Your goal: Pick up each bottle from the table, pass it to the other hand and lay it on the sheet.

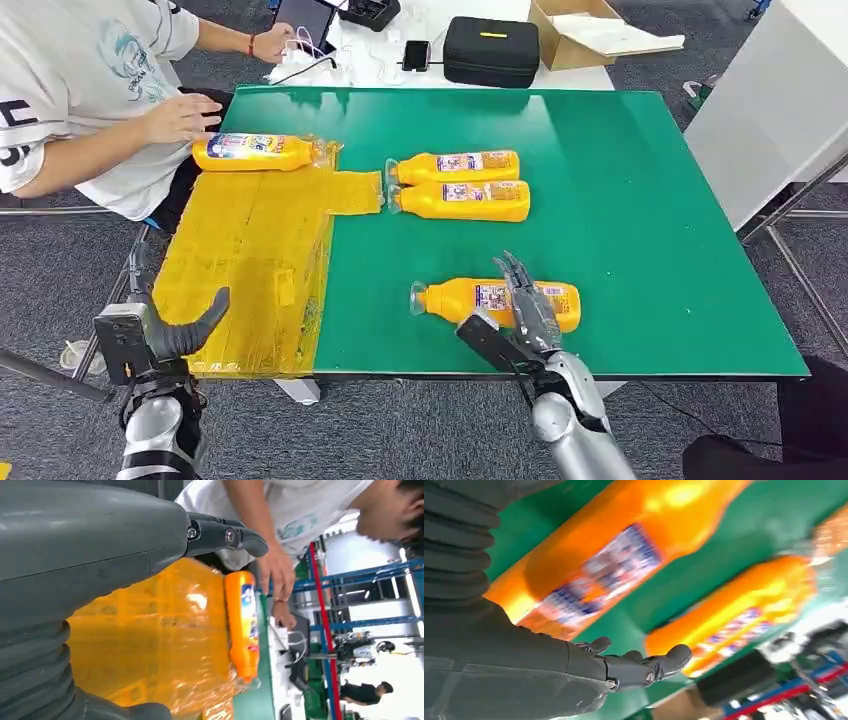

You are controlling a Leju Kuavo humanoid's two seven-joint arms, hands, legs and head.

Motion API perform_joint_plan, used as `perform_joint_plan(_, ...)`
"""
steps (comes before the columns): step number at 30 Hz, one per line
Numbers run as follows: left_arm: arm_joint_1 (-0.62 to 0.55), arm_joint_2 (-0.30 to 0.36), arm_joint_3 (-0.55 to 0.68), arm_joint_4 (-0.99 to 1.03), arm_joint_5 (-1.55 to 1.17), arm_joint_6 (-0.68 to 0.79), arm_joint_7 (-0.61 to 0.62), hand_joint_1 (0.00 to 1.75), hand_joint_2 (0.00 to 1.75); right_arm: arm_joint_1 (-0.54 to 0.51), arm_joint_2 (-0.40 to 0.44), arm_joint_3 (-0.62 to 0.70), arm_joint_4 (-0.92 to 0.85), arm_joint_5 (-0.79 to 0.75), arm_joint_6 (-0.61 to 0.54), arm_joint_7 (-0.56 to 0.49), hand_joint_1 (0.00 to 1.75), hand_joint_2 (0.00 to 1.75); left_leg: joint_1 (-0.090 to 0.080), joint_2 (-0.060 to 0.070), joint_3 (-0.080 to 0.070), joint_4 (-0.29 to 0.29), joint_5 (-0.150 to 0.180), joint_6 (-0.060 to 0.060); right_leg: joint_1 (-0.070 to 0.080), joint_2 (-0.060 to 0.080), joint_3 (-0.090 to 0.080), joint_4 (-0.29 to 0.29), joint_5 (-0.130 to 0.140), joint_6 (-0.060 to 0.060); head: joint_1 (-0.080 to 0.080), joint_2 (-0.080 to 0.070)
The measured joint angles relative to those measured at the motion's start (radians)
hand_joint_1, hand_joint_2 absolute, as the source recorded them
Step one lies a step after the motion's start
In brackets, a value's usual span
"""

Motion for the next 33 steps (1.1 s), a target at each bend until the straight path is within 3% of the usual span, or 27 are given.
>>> perform_joint_plan(15,0.008,0.003,-0.062,0.009,0.010,0.009,0.000,0.00,1.75,-0.018,-0.053,-0.023,0.006,-0.007,0.049,0.005,0.00,1.75,0.001,0.000,0.000,0.000,0.000,0.000,0.001,0.000,0.000,0.000,0.000,0.000,0.000,0.000)
perform_joint_plan(33,-0.034,0.006,-0.075,0.104,0.007,-0.014,0.000,0.00,1.75,-0.224,-0.095,0.010,0.259,0.034,0.214,0.096,0.00,1.75,0.000,0.000,0.003,0.000,0.001,0.001,0.001,0.000,0.004,0.000,0.001,0.001,0.000,0.000)
